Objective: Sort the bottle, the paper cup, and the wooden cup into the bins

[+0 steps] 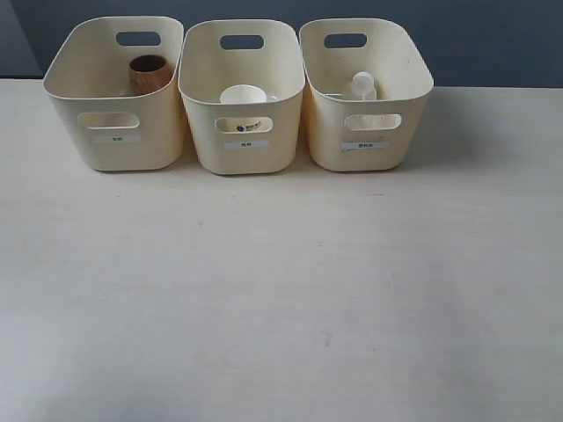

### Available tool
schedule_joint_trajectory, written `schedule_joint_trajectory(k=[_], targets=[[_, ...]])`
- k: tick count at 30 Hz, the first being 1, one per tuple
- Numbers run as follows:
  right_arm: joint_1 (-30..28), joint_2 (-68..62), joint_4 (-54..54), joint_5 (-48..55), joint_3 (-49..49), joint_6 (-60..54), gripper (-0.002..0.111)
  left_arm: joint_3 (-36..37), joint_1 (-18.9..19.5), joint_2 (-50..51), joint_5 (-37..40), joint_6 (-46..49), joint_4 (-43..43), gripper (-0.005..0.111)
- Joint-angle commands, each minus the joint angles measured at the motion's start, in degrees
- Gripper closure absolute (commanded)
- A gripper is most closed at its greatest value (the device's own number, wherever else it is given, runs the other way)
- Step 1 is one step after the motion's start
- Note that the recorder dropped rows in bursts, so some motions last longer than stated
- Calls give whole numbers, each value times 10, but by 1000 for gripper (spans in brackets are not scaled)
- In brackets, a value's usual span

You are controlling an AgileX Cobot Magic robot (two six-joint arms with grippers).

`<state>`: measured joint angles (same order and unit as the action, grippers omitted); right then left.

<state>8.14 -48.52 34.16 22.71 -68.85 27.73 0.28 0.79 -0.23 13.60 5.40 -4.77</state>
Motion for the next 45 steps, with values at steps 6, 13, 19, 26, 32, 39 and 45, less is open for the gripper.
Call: schedule_joint_trajectory(k=[6,13,19,26,32,39,45], targets=[[-187,240,3,-348,496,102,109,-3,1,2,-3,-3,0,107],[-224,338,-16,-396,628,93,109,-3,1,2,-3,-3,0,107],[-242,399,-17,-395,689,99,109,-3,1,2,-3,-3,0,107],[-248,442,-9,-329,689,116,109,-3,1,2,-3,-3,0,107],[-223,451,-8,-322,689,125,109,-3,1,2,-3,-3,0,107],[-99,485,2,-212,689,118,109,-3,1,2,-3,-3,0,107],[-84,485,0,-234,689,119,109,-3,1,2,-3,-3,0,107]])
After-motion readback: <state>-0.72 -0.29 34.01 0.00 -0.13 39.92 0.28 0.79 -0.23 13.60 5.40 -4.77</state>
